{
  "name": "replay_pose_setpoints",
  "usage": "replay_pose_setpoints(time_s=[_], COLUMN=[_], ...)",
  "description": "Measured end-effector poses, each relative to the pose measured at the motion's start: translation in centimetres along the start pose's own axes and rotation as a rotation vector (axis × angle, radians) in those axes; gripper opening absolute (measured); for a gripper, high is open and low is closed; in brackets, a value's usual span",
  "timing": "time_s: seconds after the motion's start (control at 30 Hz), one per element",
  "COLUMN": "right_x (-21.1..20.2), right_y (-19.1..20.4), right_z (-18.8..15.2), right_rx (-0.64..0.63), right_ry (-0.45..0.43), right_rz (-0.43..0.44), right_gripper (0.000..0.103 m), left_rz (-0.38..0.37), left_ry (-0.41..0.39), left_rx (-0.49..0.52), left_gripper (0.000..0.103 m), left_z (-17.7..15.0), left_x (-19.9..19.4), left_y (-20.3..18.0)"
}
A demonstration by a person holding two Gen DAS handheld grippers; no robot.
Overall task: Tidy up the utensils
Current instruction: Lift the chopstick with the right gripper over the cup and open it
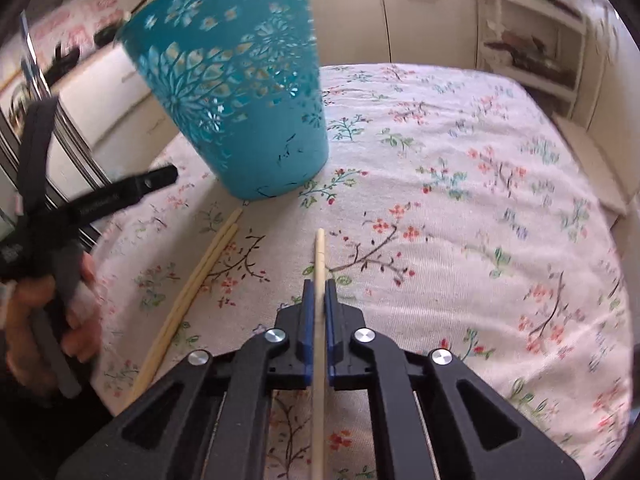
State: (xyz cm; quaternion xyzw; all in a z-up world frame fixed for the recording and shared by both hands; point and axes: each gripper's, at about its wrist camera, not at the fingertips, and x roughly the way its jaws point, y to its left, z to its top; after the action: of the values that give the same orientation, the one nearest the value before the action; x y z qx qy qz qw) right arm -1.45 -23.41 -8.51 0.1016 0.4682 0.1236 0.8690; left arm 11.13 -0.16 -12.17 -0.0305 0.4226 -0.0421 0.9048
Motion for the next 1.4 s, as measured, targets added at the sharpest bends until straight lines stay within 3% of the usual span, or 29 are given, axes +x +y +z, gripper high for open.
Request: replay_pose_setpoints(time_s=[0.17,0.47,0.83,0.97,1.03,1.17,1.27,1.4], right_x=[-1.9,-7.3,-12.6,-14.0,-14.4,-13.2,-10.2,-6.4], right_y=[-1.1,-1.5,0.3,2.3,3.8,5.6,6.4,6.6], right_z=[-0.1,2.4,8.8,12.9,15.4,18.5,19.5,18.7], right_rx=[0.073,0.127,0.068,0.036,0.004,-0.011,-0.040,-0.092], right_ry=[-0.046,-0.227,-0.445,-0.566,-0.658,-0.756,-0.755,-0.665], right_rz=[0.095,0.228,0.313,0.300,0.259,0.191,0.109,0.054], right_gripper=[0.006,0.006,0.006,0.006,0.006,0.006,0.006,0.006], left_rz=[0.011,0.015,0.007,0.005,0.003,-0.002,-0.006,-0.011], left_ry=[0.013,0.024,0.030,0.032,0.032,0.037,0.038,0.037], left_rx=[0.026,0.075,0.070,0.071,0.070,0.069,0.068,0.064], left_gripper=[0.088,0.088,0.088,0.088,0.088,0.088,0.088,0.088], left_z=[0.0,-0.4,-0.4,-0.5,-0.5,-0.4,-0.4,-0.5], left_x=[0.2,0.3,0.3,0.4,0.4,0.6,0.7,0.7], left_y=[-0.5,-1.4,-1.4,-1.4,-1.4,-1.4,-1.4,-1.3])
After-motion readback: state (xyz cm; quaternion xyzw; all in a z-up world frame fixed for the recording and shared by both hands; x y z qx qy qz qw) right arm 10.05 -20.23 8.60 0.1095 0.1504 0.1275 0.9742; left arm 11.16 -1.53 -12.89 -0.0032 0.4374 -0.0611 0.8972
